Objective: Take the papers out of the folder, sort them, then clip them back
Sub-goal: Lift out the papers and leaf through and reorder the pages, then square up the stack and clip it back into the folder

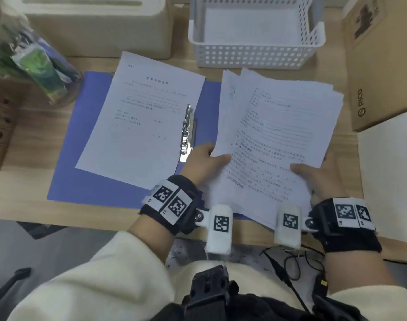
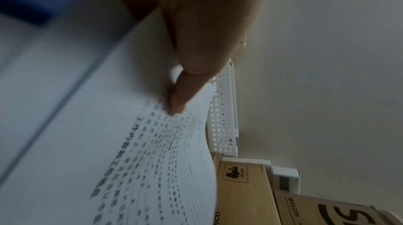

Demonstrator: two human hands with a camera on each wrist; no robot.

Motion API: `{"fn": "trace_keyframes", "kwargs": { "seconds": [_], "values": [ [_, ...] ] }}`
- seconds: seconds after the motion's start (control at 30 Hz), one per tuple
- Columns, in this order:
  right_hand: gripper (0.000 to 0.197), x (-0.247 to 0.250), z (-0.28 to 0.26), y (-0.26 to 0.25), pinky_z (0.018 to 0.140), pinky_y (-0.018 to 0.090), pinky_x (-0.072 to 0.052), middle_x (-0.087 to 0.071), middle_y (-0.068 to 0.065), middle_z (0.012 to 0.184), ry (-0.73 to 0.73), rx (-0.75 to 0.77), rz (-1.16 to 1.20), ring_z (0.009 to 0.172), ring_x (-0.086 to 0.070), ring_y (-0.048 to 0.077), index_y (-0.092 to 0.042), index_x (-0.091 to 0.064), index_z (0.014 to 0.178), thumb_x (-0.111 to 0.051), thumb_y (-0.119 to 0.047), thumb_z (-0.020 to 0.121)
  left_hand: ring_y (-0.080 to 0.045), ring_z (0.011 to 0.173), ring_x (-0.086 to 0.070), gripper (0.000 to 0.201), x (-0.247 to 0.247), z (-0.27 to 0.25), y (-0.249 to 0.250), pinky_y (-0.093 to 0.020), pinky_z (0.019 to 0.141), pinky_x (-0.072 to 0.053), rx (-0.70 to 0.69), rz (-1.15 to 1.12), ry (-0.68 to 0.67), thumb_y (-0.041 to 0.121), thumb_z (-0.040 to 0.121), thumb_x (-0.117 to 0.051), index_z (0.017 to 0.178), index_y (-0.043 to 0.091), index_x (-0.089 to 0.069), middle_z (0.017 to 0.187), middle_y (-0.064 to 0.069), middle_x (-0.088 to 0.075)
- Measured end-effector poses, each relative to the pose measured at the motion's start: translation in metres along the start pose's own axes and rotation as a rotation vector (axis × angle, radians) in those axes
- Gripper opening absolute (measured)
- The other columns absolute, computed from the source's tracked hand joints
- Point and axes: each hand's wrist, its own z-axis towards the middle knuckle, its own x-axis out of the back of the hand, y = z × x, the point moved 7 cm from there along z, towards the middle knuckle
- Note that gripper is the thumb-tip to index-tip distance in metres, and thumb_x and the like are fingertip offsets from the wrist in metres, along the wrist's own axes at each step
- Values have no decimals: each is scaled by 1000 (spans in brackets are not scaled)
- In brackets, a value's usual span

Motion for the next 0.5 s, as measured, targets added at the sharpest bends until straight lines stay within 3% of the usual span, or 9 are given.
{"fn": "trace_keyframes", "kwargs": {
  "seconds": [0.07, 0.13, 0.17, 0.23, 0.33, 0.43, 0.5],
  "values": [
    [52, -5, -7, 5, 83, 50, -55, -65, 13, 120, -32, -115, 140, 103, -64, 30, -7, -51, 129, -63, 8, 80, -26, 107, -61, 34, 8, -1, 12, -47, 98, -47, -103, 6, -1, 21, 74, -61, 107, 13, -55, 116, -8, -64],
    [38, -19, -17, 2, 66, 37, -60, -69, 9, 106, -95, -161, 202, 89, -69, 23, -6, -57, 119, -59, 6, 83, -23, 112, -58, 34, 23, -5, 25, -45, 101, -44, -213, -41, -31, 7, 80, -61, 110, 20, -52, 118, -5, -61],
    [38, -31, -23, -4, 65, 35, -61, -69, 7, 104, -141, -149, 237, 88, -71, 21, -9, -58, 117, -59, 6, 82, -23, 111, -59, 35, 37, -6, 28, -44, 100, -45, -260, -60, -31, 6, 79, -61, 108, 24, -53, 118, -5, -61],
    [40, -61, -29, -18, 77, 38, -60, -71, 5, 108, -237, -74, 286, 98, -69, 21, -14, -61, 113, -61, 5, 78, -23, 107, -61, 36, 74, -11, 33, -40, 95, -49, -312, -115, 10, 9, 75, -61, 103, 30, -54, 116, -6, -63],
    [36, -121, -37, -42, 81, 31, -58, -75, -7, 91, -323, 49, 244, 88, -70, 12, -18, -64, 98, -60, 9, 75, -21, 100, -62, 34, 142, -12, 22, -32, 90, -51, -295, -164, 145, 0, 79, -61, 108, 16, -52, 112, -8, -62],
    [35, -191, -47, -52, 88, 35, -53, -67, 8, 107, -352, 147, 41, 88, -65, 19, -5, -63, 105, -60, 15, 77, -20, 98, -54, 23, 203, -1, 3, -26, 78, -45, -178, 186, 296, 10, 83, -60, 106, 11, -54, 106, -4, -58],
    [36, -233, -49, -44, 93, 34, -47, -60, 14, 123, -386, 190, -191, 105, -60, 23, 3, -58, 119, -57, 11, 84, -21, 91, -50, 23, 225, 13, -5, -27, 69, -37, -92, 403, 274, 23, 79, -66, 86, 4, -56, 88, -4, -55]
  ]
}}
